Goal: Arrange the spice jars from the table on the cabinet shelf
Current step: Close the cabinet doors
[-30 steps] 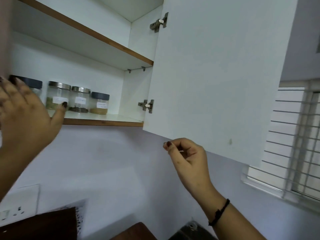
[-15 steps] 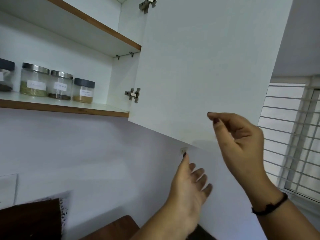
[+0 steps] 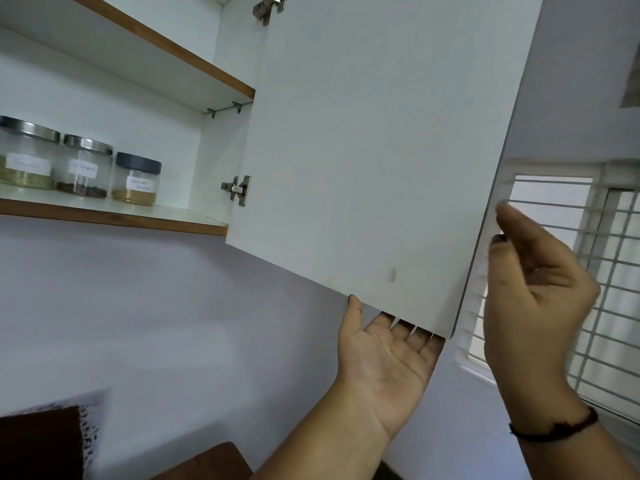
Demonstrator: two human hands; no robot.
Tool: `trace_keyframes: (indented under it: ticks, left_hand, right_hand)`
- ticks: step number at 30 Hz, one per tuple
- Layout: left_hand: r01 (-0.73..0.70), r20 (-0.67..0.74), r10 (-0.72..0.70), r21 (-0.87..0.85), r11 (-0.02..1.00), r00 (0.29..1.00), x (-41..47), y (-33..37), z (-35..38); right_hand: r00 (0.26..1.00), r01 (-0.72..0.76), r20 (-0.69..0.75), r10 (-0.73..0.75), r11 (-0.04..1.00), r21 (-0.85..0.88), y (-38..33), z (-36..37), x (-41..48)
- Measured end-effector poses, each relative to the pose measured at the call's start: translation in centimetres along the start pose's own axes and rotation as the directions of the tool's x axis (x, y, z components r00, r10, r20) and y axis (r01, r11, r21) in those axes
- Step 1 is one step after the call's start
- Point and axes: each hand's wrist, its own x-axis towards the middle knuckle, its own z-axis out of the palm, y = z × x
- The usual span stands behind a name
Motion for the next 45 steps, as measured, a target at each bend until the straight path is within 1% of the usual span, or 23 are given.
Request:
trace_keyframes:
  ticks: [1,2,4,6,7,11,14,19,24,30,35,39,42,45]
  left_hand:
    - [-0.004,0.002,0.004,-0.002,1.000,1.000,0.1,0.0,0.0]
    - [-0.006,0.003,0.006,-0.003,1.000,1.000,0.1,-0.1,0.0]
    - [-0.010,0.000,0.010,-0.004,1.000,1.000,0.2,-0.2,0.0]
    - [-0.017,-0.007,0.017,-0.015,1.000,1.000,0.3,-0.3,0.0]
    - [-0.022,-0.013,0.022,-0.022,1.000,1.000,0.3,-0.4,0.0]
    - [-0.027,-0.042,0.026,-0.037,0.999,0.999,0.8,-0.6,0.1]
    - [-0.039,-0.070,0.037,-0.025,0.999,0.997,1.2,-0.9,0.3]
    - [-0.079,-0.099,0.077,-0.019,0.997,0.992,1.5,-1.3,0.8]
    - [-0.084,-0.110,0.081,-0.026,0.996,0.991,0.7,-1.2,1.0]
    - [-0.105,-0.093,0.103,-0.014,0.994,0.990,-0.9,-0.7,0.8]
    - [-0.132,-0.117,0.137,0.054,0.990,0.984,-2.6,0.1,0.5]
    - [-0.126,-0.129,0.137,0.086,0.988,0.982,-4.1,1.0,0.2]
    - [-0.107,-0.136,0.121,0.110,0.988,0.983,-5.5,2.0,0.0]
    - [-0.103,-0.095,0.113,0.103,0.989,0.989,-6.6,3.0,-0.4]
  right_hand:
    - [0.996,-0.088,-0.012,0.088,0.995,0.048,0.1,-0.2,0.5]
    - [0.982,-0.187,0.010,0.187,0.977,0.102,0.3,-0.3,1.0]
    - [0.929,-0.363,0.141,0.343,0.919,0.154,0.6,-0.6,1.8]
    - [0.861,-0.475,0.292,0.417,0.864,0.168,1.0,-0.5,2.1]
    - [0.835,-0.515,0.332,0.440,0.837,0.184,1.1,-0.4,2.2]
    - [0.786,-0.605,0.353,0.508,0.751,0.265,1.6,0.2,2.2]
    - [0.772,-0.627,0.366,0.520,0.717,0.304,1.6,0.6,2.0]
    - [0.753,-0.650,0.380,0.537,0.695,0.308,1.0,0.7,1.8]
    - [0.750,-0.656,0.396,0.530,0.677,0.334,0.1,0.9,1.3]
    - [0.736,-0.666,0.402,0.544,0.687,0.289,-1.2,1.4,0.1]
    - [0.757,-0.640,0.381,0.532,0.722,0.264,-2.8,2.2,-1.0]
    - [0.783,-0.614,0.328,0.528,0.740,0.274,-4.3,3.1,-2.5]
    - [0.787,-0.607,0.349,0.508,0.738,0.295,-5.7,3.9,-3.5]
    - [0.809,-0.581,0.330,0.487,0.748,0.321,-6.5,4.9,-4.5]
